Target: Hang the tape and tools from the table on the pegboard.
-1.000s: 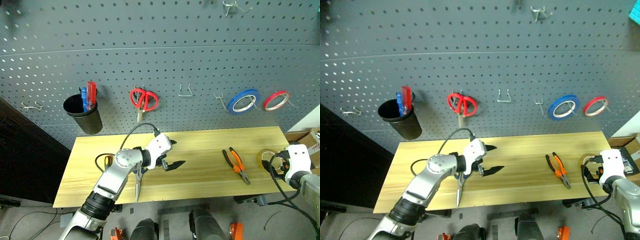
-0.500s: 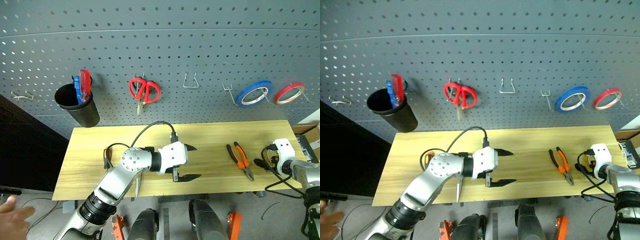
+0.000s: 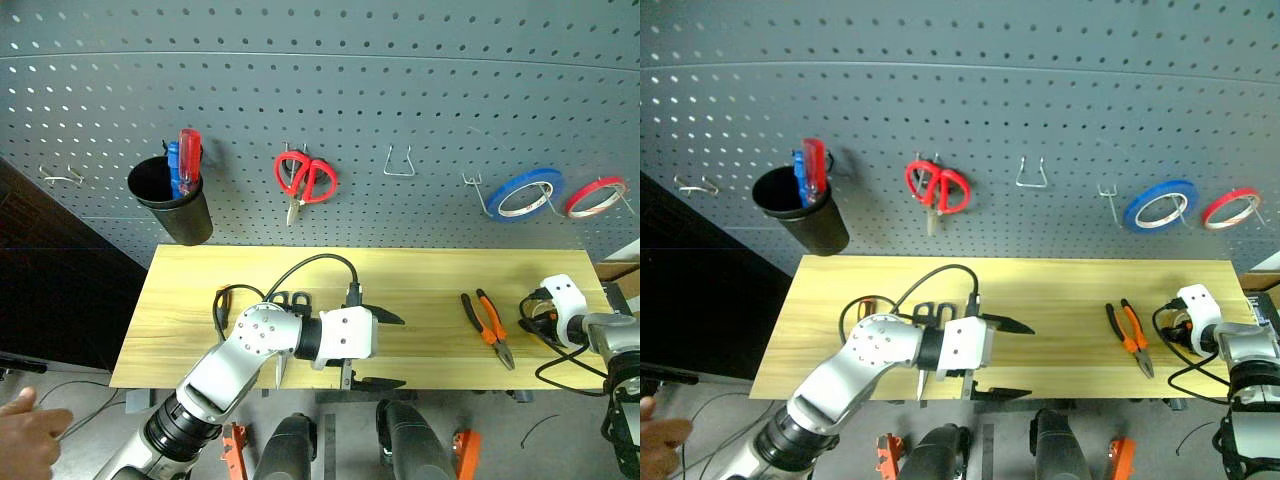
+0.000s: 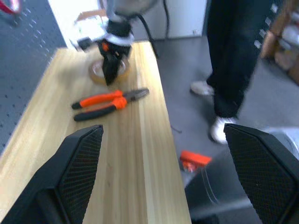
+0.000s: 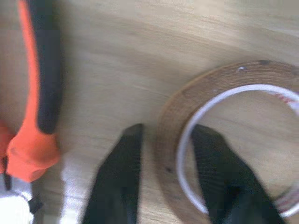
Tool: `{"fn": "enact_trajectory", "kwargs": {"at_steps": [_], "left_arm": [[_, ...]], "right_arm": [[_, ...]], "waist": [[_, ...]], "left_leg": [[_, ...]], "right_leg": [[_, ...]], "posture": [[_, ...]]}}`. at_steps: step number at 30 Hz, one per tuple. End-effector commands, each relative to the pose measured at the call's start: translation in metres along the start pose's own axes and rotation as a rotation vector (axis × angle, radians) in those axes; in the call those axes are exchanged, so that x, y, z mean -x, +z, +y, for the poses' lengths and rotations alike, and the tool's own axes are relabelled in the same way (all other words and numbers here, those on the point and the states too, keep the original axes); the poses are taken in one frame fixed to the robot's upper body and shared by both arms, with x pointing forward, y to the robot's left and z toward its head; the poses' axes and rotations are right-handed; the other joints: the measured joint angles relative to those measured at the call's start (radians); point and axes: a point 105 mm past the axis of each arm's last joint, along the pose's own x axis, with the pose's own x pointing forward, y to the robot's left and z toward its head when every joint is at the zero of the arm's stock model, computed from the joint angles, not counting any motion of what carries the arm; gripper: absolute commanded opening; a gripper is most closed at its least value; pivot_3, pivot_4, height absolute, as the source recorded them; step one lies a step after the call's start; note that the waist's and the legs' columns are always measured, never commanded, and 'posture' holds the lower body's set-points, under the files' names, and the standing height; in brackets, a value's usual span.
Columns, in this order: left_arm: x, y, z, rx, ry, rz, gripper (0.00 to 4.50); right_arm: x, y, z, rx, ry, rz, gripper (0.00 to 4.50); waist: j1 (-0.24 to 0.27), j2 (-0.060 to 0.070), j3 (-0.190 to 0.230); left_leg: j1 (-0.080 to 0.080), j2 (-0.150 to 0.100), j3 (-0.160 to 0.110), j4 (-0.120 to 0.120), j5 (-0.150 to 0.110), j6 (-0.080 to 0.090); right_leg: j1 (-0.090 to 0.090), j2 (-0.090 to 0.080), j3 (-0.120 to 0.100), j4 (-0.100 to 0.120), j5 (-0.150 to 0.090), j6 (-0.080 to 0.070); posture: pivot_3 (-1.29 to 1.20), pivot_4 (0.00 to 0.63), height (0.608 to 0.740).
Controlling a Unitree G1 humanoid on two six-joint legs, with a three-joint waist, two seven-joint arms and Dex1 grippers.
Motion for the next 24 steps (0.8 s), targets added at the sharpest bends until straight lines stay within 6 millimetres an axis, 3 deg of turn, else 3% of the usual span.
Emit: {"fn": "enact_trajectory", "kwargs": {"at_steps": [1,3,8,10,13,20,24], "left_arm": [[0.0,0.007,0.006,0.023,0.03,-0.044,4.4],[-0.001,0.007,0.005,0.009,0.029,-0.047,4.4],[0.0,0.014,0.015,0.045,0.089,-0.105,4.4],[0.003,0.015,0.019,0.045,0.119,-0.124,4.4],[0.006,0.015,0.023,0.041,0.155,-0.135,4.4],[0.022,0.014,0.037,0.016,0.293,-0.202,4.4],[0.033,0.012,0.046,0.07,0.382,-0.238,4.4]], "right_arm": [[-0.004,-0.02,0.001,0.038,-0.046,0.058,0.44],[0.0,-0.014,0.0,0.051,-0.064,0.024,0.44],[0.034,0.012,0.006,0.157,-0.118,-0.129,0.44],[0.059,0.021,0.015,0.183,-0.159,-0.209,0.44],[0.09,0.027,0.032,0.194,-0.214,-0.302,0.44],[0.135,0.047,0.13,0.241,-0.3,-0.582,0.44],[0.153,0.075,0.174,0.448,-0.373,-0.777,0.44]], "waist": [[0.0,-0.001,-0.001],[0.001,0.0,-0.003],[0.007,0.017,-0.015],[0.006,0.025,-0.02],[0.005,0.033,-0.03],[-0.007,0.03,-0.049],[-0.01,0.026,-0.055]], "left_leg": [[0.0,-0.001,0.0,0.0,0.0,0.0],[0.0,-0.001,0.0,0.001,0.0,0.0],[-0.01,-0.004,-0.001,0.004,0.001,-0.001],[-0.022,-0.004,-0.001,0.012,0.001,-0.001],[-0.026,-0.008,-0.001,0.013,0.001,-0.001],[-0.018,-0.01,-0.001,0.014,0.002,-0.001],[-0.015,-0.012,0.0,0.015,0.002,-0.001]], "right_leg": [[0.0,0.0,0.0,0.0,0.001,0.001],[0.0,-0.001,0.0,0.0,0.001,0.001],[-0.008,-0.004,-0.002,0.001,0.001,0.002],[-0.019,-0.005,-0.003,0.006,0.002,0.003],[-0.023,-0.008,-0.002,0.007,0.002,0.004],[-0.017,-0.007,0.002,0.01,0.003,0.007],[-0.014,-0.007,0.002,0.01,0.004,0.008]], "posture": [[-0.02,0.274,0.74],[-0.03,0.249,0.74],[-0.04,0.219,0.74],[-0.05,0.204,0.74],[-0.07,0.198,0.74],[-0.12,0.197,0.74],[-0.12,0.196,0.74]]}}
